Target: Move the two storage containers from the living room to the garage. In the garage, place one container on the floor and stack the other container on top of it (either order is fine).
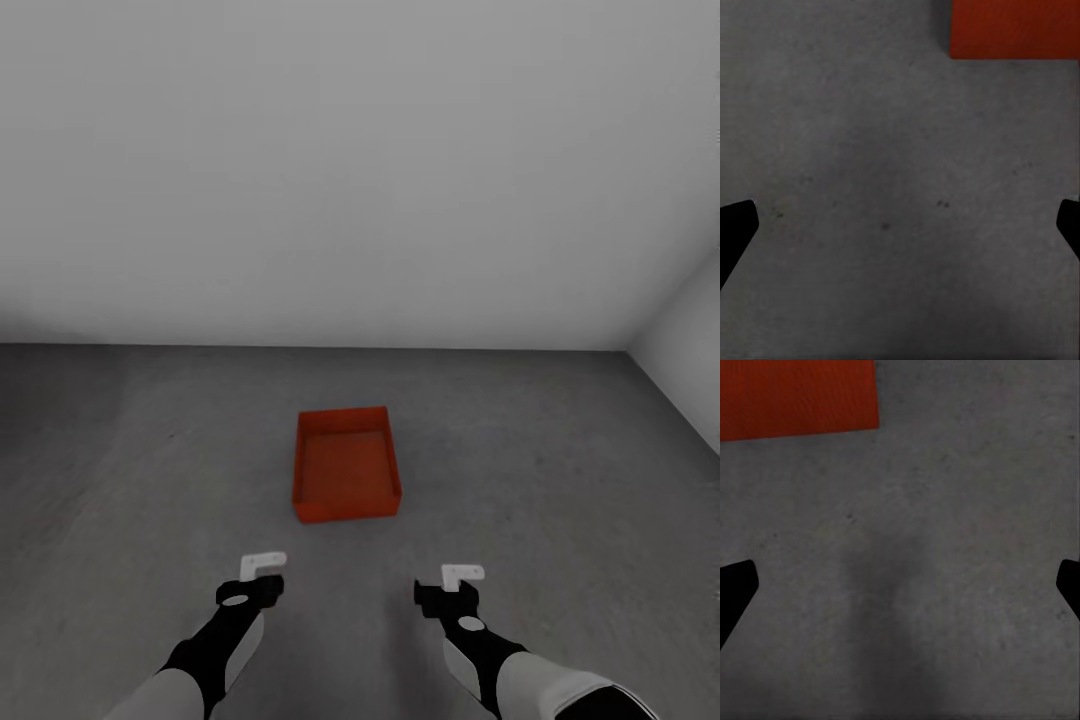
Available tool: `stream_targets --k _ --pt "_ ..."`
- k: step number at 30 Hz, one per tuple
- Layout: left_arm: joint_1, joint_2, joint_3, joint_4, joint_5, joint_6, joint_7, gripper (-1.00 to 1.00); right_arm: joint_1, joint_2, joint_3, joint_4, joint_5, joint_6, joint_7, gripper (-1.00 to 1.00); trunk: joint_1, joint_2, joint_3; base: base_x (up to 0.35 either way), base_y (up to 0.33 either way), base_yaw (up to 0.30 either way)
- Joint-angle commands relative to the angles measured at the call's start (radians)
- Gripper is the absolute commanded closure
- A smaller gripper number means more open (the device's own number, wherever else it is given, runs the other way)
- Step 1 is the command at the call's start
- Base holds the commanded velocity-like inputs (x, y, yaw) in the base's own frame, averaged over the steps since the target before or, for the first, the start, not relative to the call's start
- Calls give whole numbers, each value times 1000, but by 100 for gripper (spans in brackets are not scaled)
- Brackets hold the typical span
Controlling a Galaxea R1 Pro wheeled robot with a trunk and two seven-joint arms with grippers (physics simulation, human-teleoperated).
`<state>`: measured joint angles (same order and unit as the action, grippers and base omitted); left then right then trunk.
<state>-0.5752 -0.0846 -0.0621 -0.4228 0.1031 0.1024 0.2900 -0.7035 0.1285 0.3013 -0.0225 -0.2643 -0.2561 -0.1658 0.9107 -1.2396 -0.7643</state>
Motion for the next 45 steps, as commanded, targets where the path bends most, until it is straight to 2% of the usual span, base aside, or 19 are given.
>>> stream_targets --k 1,12,23,45 --pt "0 1 -7 -2 10 5 7 -100 -1 0 9 1 -9 -3 -3 -100 -1 0 -1 -346 0 0" --pt "0 2 -7 -2 10 3 6 -100 -1 0 9 1 -9 -3 -3 -100 -1 0 -1 -341 0 0" --pt "0 0 -7 -2 10 0 8 -100 -1 0 9 1 -9 -3 -3 -100 -1 0 -1 -49 0 0" --pt "0 3 -7 -1 10 1 7 -100 -1 0 9 1 -9 -3 -3 -100 -85 154 68 0 0 0"
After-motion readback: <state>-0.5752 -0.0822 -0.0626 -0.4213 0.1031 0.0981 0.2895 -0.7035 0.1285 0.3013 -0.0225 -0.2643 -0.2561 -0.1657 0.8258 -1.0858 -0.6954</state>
